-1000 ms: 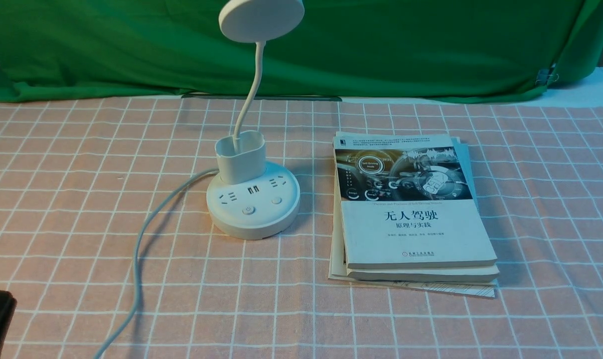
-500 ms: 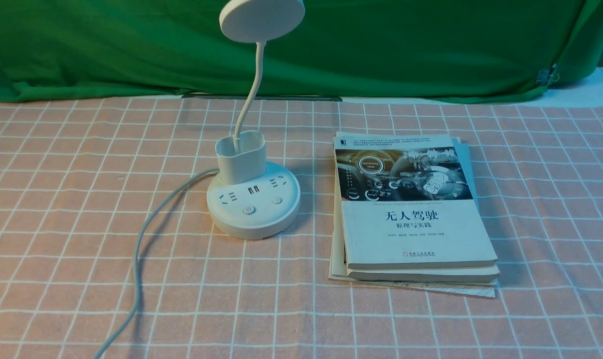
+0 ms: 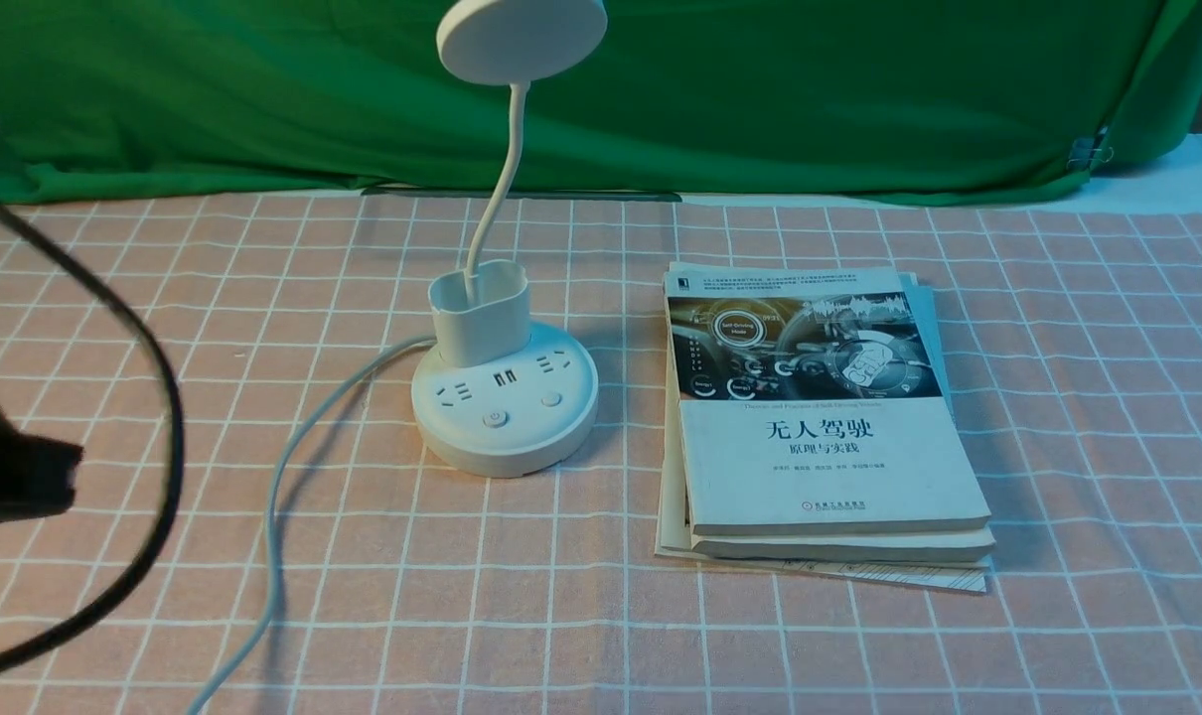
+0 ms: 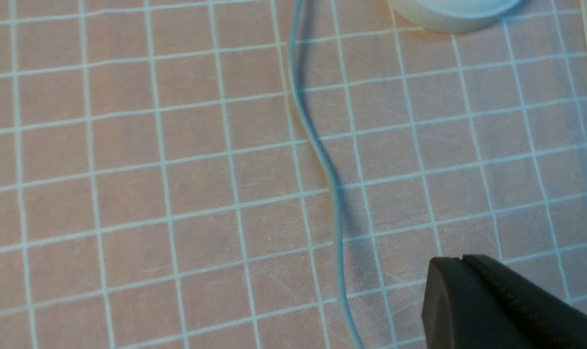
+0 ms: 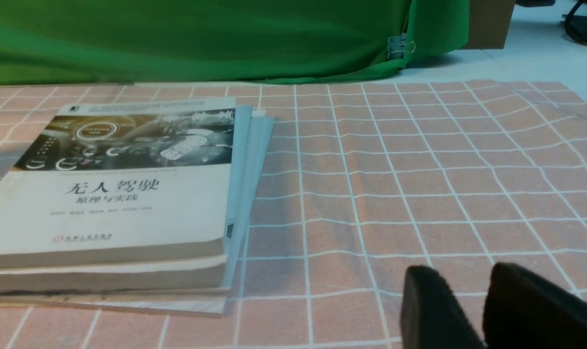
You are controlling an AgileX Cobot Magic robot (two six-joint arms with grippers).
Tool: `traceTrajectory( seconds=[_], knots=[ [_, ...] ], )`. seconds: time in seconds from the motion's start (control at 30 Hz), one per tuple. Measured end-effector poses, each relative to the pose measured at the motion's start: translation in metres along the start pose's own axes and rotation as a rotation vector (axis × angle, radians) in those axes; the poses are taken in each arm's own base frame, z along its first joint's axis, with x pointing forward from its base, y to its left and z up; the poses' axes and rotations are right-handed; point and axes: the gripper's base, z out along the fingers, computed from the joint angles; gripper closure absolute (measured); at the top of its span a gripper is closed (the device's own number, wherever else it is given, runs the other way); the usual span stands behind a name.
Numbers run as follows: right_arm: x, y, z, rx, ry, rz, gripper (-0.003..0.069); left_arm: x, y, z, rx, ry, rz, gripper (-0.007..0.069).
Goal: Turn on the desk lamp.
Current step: Use the left arm to press the button switch on the lamp holder
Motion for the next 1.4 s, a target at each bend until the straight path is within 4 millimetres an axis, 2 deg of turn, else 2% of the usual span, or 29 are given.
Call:
traceTrajectory(
  seconds=[0.03, 0.07, 0.17, 0.23, 0.3, 0.4, 0.43, 0.5, 0.6, 0.8, 1.03, 1.17, 1.4],
  knots=[
    [0.0, 0.0, 0.0, 0.0, 0.0, 0.0, 0.0418, -0.002, -0.001, 0.0, 0.003, 0.001, 0.009, 0.0603],
    [0.0, 0.0, 0.0, 0.0, 0.0, 0.0, 0.0418, -0.011, -0.006, 0.009, 0.022, 0.032, 0.052, 0.0603],
    [0.0, 0.0, 0.0, 0.0, 0.0, 0.0, 0.0418, -0.029, -0.027, 0.032, 0.053, 0.101, 0.173, 0.0603],
    [0.0, 0.0, 0.0, 0.0, 0.0, 0.0, 0.0418, -0.04, -0.048, 0.049, 0.072, 0.141, 0.243, 0.0603],
    [0.0, 0.0, 0.0, 0.0, 0.0, 0.0, 0.0418, -0.045, -0.056, 0.058, 0.079, 0.156, 0.265, 0.0603],
    [0.0, 0.0, 0.0, 0.0, 0.0, 0.0, 0.0418, -0.062, -0.083, 0.089, 0.117, 0.203, 0.317, 0.0603],
    [0.0, 0.0, 0.0, 0.0, 0.0, 0.0, 0.0418, -0.064, -0.085, 0.093, 0.118, 0.207, 0.318, 0.0603],
    [0.0, 0.0, 0.0, 0.0, 0.0, 0.0, 0.0418, -0.074, -0.098, 0.115, 0.132, 0.241, 0.339, 0.0603],
    [0.0, 0.0, 0.0, 0.0, 0.0, 0.0, 0.0418, -0.084, -0.105, 0.144, 0.132, 0.285, 0.346, 0.0603],
    [0.0, 0.0, 0.0, 0.0, 0.0, 0.0, 0.0418, -0.107, -0.112, 0.191, 0.111, 0.28, 0.32, 0.0603],
    [0.0, 0.0, 0.0, 0.0, 0.0, 0.0, 0.0418, -0.131, -0.115, 0.235, 0.048, 0.262, 0.293, 0.0603],
    [0.0, 0.0, 0.0, 0.0, 0.0, 0.0, 0.0418, -0.141, -0.113, 0.247, 0.042, 0.242, 0.27, 0.0603],
    [0.0, 0.0, 0.0, 0.0, 0.0, 0.0, 0.0418, -0.147, -0.091, 0.27, 0.042, 0.229, 0.181, 0.0603]
  ],
)
